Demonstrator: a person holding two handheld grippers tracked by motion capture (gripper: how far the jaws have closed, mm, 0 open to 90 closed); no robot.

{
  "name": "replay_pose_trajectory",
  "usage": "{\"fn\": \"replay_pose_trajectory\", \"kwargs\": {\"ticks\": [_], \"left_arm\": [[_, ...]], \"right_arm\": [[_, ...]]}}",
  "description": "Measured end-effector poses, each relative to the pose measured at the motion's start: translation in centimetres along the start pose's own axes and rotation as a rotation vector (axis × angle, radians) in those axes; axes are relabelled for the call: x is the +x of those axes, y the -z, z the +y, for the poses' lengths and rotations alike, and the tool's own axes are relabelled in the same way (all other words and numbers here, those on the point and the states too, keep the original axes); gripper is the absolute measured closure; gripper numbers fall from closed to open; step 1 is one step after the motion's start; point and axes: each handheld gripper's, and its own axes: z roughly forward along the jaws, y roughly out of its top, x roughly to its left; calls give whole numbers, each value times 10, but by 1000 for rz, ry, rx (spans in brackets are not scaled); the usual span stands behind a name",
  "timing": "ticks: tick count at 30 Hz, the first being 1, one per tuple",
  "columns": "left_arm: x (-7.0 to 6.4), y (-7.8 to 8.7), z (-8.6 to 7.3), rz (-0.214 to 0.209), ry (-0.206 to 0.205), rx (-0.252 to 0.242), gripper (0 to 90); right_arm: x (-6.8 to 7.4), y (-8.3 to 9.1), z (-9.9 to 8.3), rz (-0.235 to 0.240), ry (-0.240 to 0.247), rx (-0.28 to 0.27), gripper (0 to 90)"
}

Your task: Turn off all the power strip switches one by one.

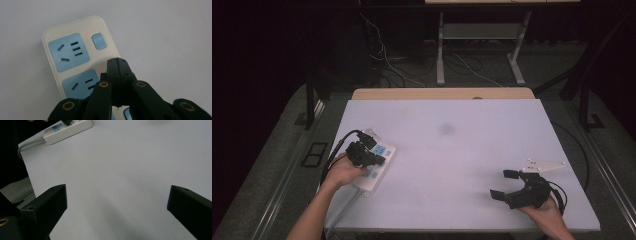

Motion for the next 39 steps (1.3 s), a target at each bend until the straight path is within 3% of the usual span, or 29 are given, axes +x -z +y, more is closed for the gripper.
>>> {"fn": "replay_pose_trajectory", "kwargs": {"ticks": [5, 10, 22, 33, 39], "left_arm": [[0, 0, -2, -4, 10, -13, 891], [4, 0, -7, -34, 59, -44, 893], [5, -1, -7, -35, 82, -40, 895], [1, -1, -11, -5, 85, -67, 896], [0, -1, -11, 5, 112, -69, 895]], "right_arm": [[0, 0, 0, 1, 2, 1, 26], [1, 0, 0, 3, 5, 3, 26], [1, 0, 0, 4, 5, 0, 26], [1, 1, 0, 5, 4, -5, 26], [0, 1, 1, 4, 3, -5, 26]]}}
